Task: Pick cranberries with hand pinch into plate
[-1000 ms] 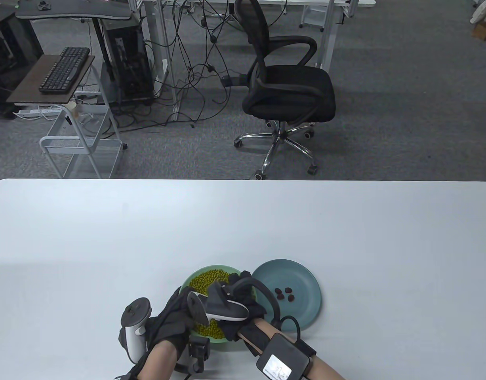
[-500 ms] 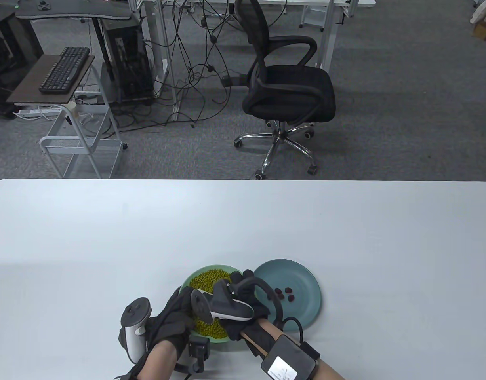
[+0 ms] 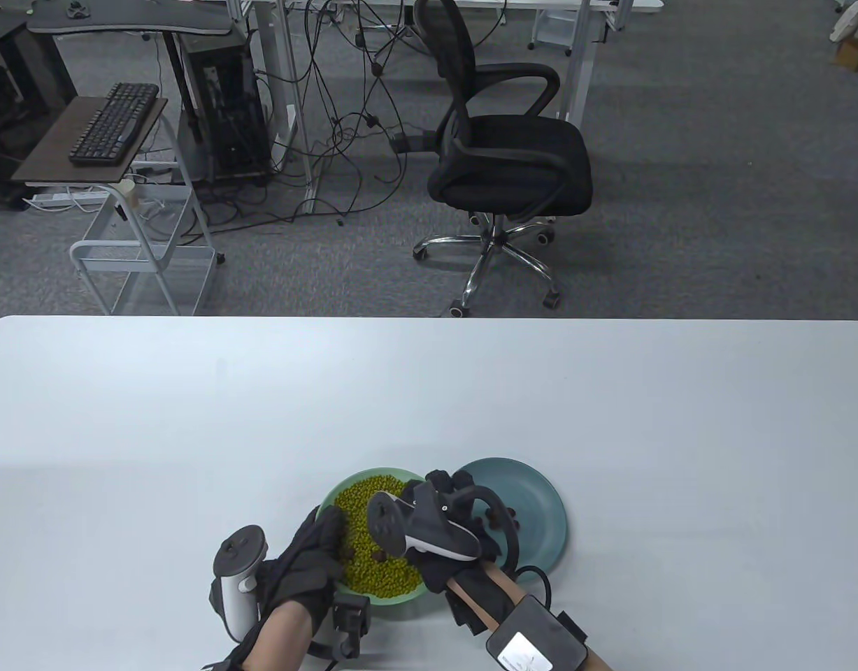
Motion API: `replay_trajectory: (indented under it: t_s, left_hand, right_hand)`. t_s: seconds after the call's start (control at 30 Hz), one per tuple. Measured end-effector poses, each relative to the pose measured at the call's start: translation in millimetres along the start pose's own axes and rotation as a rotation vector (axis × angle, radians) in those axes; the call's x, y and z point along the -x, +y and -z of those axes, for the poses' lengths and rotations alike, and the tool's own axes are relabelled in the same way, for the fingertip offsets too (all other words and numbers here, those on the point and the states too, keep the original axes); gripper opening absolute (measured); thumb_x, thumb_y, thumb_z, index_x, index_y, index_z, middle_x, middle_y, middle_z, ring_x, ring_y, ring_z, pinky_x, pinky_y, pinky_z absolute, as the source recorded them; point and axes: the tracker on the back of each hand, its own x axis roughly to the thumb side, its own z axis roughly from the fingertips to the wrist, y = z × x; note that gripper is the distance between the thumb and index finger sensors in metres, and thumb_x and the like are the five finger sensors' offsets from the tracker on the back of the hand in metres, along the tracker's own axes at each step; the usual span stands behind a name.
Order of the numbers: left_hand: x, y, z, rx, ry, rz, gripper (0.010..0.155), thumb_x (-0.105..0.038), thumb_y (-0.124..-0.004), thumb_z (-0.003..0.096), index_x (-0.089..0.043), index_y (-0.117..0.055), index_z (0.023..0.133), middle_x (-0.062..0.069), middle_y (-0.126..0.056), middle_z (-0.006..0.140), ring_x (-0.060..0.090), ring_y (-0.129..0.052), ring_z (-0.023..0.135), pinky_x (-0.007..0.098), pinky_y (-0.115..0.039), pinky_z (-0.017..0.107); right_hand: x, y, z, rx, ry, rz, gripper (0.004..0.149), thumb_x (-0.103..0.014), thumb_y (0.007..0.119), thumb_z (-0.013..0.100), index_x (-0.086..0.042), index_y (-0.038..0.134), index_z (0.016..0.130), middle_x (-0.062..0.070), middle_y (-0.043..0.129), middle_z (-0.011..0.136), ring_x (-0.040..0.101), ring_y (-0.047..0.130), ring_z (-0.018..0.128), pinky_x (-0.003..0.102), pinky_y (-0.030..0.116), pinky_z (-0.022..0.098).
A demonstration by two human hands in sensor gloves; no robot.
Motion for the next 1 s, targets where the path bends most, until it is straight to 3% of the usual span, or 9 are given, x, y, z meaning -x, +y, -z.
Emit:
replay_trajectory:
  t_s: [0.43, 1.0]
  left_hand:
    - [0.0, 0.0, 0.0, 0.0, 0.0, 0.0, 0.049, -0.05, -0.058, 0.0788, -0.024, -0.047, 0.118, 0.01, -0.089, 0.093, 0.024, -0.107, 0.074, 0.034, -0.095, 0.054]
    - [0.0, 0.0, 0.0, 0.0, 0.0, 0.0, 0.049, -0.05, -0.058, 0.079, -0.024, -0.047, 0.119, 0.01, -0.089, 0.094, 0.024, -0.107, 0.074, 0.034, -0.095, 0.054]
  right_hand:
    - [46.7, -0.4, -6.2, 0.056, 0.177, 0.154, 0.053, -0.034, 0.087, 0.054, -0.013, 0.073, 0.101, 0.012, 0.067, 0.117, 0.051, 0.06, 0.107, 0.074, 0.037, 0.07]
    - [105.3, 32.8, -8.6, 0.076, 0.488, 0.09, 0.053, -0.033, 0.086, 0.056, -0.012, 0.072, 0.102, 0.013, 0.065, 0.119, 0.051, 0.059, 0.108, 0.074, 0.035, 0.071]
